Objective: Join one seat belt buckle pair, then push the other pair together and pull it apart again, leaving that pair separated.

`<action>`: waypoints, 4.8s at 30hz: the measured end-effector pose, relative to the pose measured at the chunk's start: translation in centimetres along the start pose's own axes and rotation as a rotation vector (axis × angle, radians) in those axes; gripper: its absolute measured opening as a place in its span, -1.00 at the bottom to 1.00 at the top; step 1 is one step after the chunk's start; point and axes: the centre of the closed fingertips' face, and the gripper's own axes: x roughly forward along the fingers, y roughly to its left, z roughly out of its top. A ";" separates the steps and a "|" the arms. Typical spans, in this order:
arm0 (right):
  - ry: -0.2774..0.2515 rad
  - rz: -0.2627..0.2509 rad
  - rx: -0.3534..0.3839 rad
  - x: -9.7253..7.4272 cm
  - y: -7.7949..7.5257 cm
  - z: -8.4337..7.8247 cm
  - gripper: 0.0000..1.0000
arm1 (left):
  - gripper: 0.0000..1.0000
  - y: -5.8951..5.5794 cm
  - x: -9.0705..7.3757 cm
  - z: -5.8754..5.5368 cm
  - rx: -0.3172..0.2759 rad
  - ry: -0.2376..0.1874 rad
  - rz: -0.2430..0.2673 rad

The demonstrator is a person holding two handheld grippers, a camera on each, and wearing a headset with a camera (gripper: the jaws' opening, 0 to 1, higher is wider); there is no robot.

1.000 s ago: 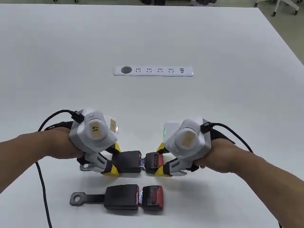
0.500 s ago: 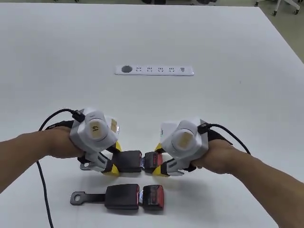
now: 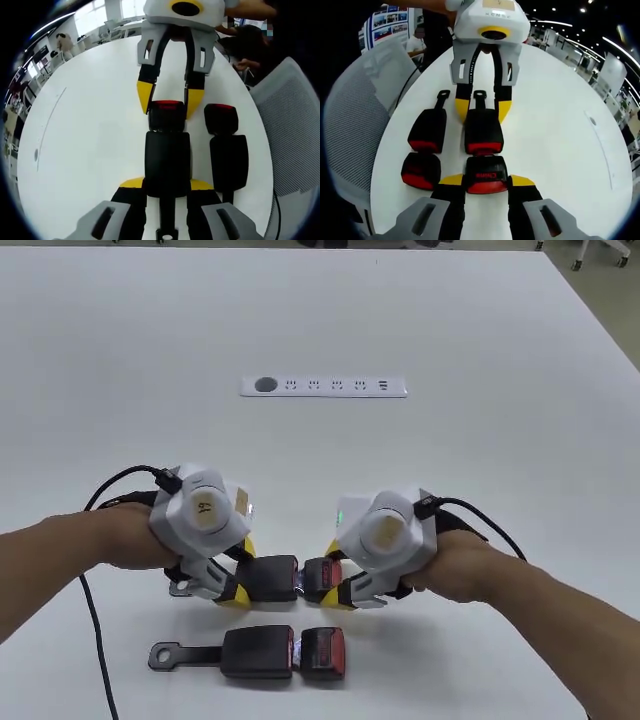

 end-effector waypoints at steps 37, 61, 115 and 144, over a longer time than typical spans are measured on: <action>0.015 0.007 -0.001 -2.1 -0.5 -2.5 -0.40 | -0.37 0.5 0.4 -0.8 -0.027 0.010 0.001; 0.072 0.002 0.005 -4.0 -0.7 -5.7 -0.41 | -0.36 0.5 0.5 -0.7 -0.024 0.007 0.002; 0.051 -0.167 0.079 -9.4 0.6 -7.7 0.15 | -0.03 -2.1 -4.3 -4.6 -0.238 -0.125 0.119; -0.138 -0.273 0.291 -10.1 6.2 -6.4 0.47 | 0.39 -9.2 -7.6 -4.6 -0.506 -0.435 0.371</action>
